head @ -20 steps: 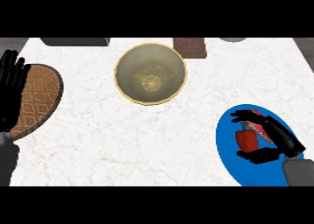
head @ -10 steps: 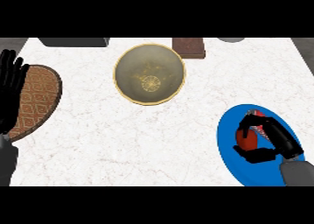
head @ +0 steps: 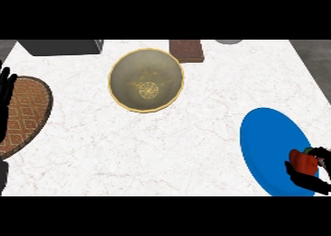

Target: Pick the bell pepper from the plate and place it in the bowl

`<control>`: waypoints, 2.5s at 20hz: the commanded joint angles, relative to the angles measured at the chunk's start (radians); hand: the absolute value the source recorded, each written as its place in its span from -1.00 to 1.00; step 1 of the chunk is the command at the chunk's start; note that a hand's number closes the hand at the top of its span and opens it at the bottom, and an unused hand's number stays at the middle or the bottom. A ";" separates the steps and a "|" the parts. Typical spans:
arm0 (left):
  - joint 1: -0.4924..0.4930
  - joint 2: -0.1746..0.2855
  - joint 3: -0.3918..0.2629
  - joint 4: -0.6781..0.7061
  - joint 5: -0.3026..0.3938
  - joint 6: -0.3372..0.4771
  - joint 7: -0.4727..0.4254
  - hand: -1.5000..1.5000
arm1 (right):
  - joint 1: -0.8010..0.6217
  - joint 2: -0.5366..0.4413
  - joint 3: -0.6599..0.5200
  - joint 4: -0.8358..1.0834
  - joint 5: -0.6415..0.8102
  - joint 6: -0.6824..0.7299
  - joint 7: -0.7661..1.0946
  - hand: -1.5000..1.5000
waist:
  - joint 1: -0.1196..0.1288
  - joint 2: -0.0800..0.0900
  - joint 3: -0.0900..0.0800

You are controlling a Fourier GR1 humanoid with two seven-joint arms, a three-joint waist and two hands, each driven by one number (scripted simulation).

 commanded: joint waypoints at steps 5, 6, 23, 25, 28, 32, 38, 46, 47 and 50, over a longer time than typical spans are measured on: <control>0.017 -0.010 -0.011 -0.022 -0.003 0.000 0.005 0.00 | 0.204 0.037 0.003 -0.437 0.178 -0.011 0.410 1.00 | -0.010 0.008 0.018; 0.001 -0.005 -0.004 -0.015 -0.002 0.002 0.000 0.00 | 0.231 0.036 0.008 -0.523 0.188 0.018 0.443 1.00 | -0.010 0.011 0.019; -0.081 -0.019 -0.049 0.012 -0.010 -0.009 0.042 0.00 | -0.168 0.283 0.452 -1.263 0.253 0.409 1.002 1.00 | 0.079 0.027 0.024; -0.072 0.000 -0.035 -0.011 0.021 -0.042 0.052 0.00 | -0.313 0.341 0.501 -1.184 0.287 0.449 1.116 1.00 | 0.098 0.025 0.024; -0.056 -0.046 -0.060 0.016 -0.006 -0.028 -0.011 0.00 | -0.534 0.364 0.530 -1.073 0.250 0.469 1.256 1.00 | 0.090 0.029 0.026; -0.027 -0.041 -0.051 -0.001 0.000 -0.034 -0.002 0.00 | -0.746 0.366 0.481 -0.853 0.186 0.439 1.330 1.00 | 0.097 0.030 0.028; -0.060 -0.015 -0.031 0.032 0.008 -0.058 -0.022 0.00 | -0.908 0.367 0.464 -0.514 0.103 0.310 1.319 1.00 | 0.108 0.034 0.028; -0.076 -0.041 -0.050 0.018 0.000 -0.034 0.023 0.00 | -1.029 0.367 0.480 -0.163 -0.001 0.118 1.286 1.00 | 0.103 0.033 0.029; -0.101 -0.065 -0.070 0.057 -0.037 -0.005 -0.008 0.00 | -1.076 0.367 0.441 -0.067 0.000 0.089 1.212 1.00 | 0.100 0.037 0.029; -0.093 -0.052 -0.064 0.028 -0.023 -0.023 0.008 0.00 | -1.036 0.367 0.506 0.037 0.030 -0.023 1.195 1.00 | 0.101 0.036 0.030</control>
